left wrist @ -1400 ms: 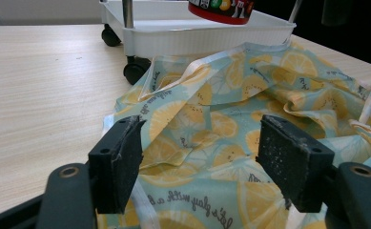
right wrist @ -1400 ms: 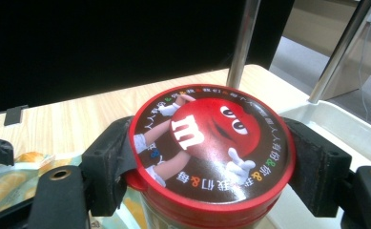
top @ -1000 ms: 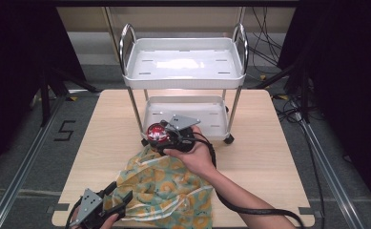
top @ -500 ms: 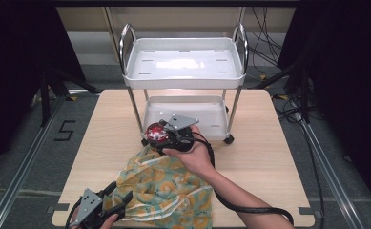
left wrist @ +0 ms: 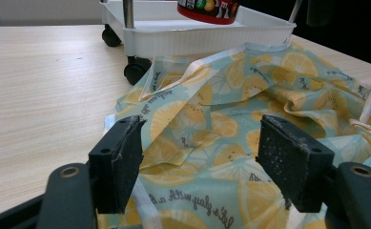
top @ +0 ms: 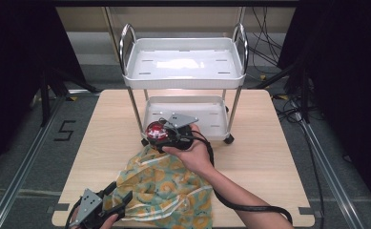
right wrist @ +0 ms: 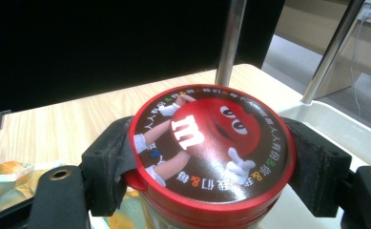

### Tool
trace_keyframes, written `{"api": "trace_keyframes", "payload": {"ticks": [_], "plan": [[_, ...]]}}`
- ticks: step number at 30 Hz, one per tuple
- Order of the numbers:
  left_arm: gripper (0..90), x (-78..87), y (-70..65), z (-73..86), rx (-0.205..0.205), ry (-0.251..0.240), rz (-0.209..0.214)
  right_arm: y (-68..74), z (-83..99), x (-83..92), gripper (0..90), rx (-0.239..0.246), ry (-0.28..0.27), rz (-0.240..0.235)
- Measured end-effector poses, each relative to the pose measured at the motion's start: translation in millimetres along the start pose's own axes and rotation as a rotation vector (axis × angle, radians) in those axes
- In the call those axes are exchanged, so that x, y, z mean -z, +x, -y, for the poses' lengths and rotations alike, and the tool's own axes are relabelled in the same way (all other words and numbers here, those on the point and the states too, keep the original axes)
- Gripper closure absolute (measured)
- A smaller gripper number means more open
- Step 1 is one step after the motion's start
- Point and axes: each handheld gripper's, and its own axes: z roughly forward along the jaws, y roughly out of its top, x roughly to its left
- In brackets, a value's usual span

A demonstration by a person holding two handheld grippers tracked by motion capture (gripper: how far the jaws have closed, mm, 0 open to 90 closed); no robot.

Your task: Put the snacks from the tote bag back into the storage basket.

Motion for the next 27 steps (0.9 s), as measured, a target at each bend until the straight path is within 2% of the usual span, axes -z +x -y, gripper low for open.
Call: {"api": "trace_keyframes", "payload": {"ticks": [4,7,15,17,23,27], "plan": [[31.2,0.0,0.0,-0.1,-0.001,-0.001,0.0,-2.4,-0.4,0.3,26.6,-0.001,0.003,-0.003],[31.2,-0.1,0.3,0.0,-0.001,0.0,-0.001,-2.8,-1.0,0.8,26.6,-0.016,-0.002,0.014],[31.2,0.4,0.3,-0.1,-0.005,0.003,0.0,-4.2,-3.3,-1.9,26.6,-0.006,-0.003,0.007],[31.2,-0.7,0.5,0.3,-0.003,-0.012,0.012,-4.5,-3.5,-2.1,26.6,-0.005,0.002,0.011],[31.2,-0.8,0.4,0.3,-0.004,-0.012,0.013,-4.5,-2.9,-5.8,26.6,-0.019,0.002,0.011],[31.2,-0.5,0.0,0.1,-0.004,-0.004,0.009,-7.5,-4.4,-6.1,26.6,0.002,0.012,0.021]]}}
